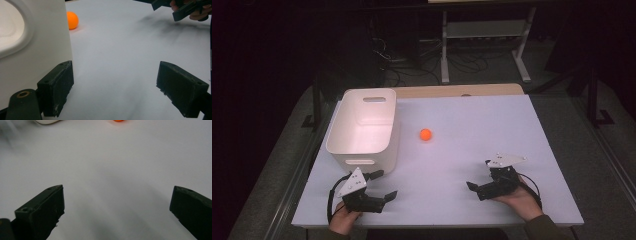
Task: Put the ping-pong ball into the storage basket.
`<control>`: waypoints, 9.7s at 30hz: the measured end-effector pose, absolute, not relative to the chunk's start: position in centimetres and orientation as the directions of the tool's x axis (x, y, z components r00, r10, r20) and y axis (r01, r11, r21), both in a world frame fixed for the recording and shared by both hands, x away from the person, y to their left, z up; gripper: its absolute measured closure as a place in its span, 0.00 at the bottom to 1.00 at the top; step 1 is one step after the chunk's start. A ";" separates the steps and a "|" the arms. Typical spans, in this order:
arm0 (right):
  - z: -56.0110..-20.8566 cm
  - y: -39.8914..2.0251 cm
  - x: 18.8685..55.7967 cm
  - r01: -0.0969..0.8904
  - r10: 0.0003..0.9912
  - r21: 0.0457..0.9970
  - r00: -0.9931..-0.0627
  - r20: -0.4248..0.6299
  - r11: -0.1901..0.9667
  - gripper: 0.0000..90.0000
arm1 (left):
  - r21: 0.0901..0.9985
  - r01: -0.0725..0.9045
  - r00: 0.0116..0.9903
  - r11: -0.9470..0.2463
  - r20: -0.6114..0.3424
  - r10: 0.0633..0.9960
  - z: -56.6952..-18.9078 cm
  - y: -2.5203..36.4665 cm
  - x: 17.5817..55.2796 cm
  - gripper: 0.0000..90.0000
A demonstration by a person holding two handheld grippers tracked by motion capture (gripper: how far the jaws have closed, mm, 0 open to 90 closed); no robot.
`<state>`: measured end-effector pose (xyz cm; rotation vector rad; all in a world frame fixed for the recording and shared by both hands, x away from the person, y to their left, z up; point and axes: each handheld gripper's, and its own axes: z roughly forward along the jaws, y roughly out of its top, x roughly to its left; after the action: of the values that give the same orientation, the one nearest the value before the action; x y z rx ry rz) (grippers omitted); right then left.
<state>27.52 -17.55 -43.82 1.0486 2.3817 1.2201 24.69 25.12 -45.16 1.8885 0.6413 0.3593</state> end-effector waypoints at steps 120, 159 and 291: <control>-42.1 -12.6 32.4 0.437 0.649 0.797 -0.757 0.075 0.418 0.00 | 0.919 0.261 0.836 -0.294 -0.063 0.545 -45.2 25.0 25.2 0.16; -41.3 -10.6 34.4 0.420 0.633 0.802 -0.771 0.068 0.425 0.00 | 0.919 0.264 0.836 -0.293 -0.067 0.545 -45.2 25.0 25.2 0.16; -40.7 -2.6 44.2 0.415 0.647 0.805 -0.761 0.051 0.424 0.00 | 0.921 0.258 0.836 -0.293 -0.061 0.545 -45.2 25.0 25.2 0.16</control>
<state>44.17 -2.65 -40.68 0.9238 2.4145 1.2514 25.15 25.04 -45.16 1.8861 0.6024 0.3167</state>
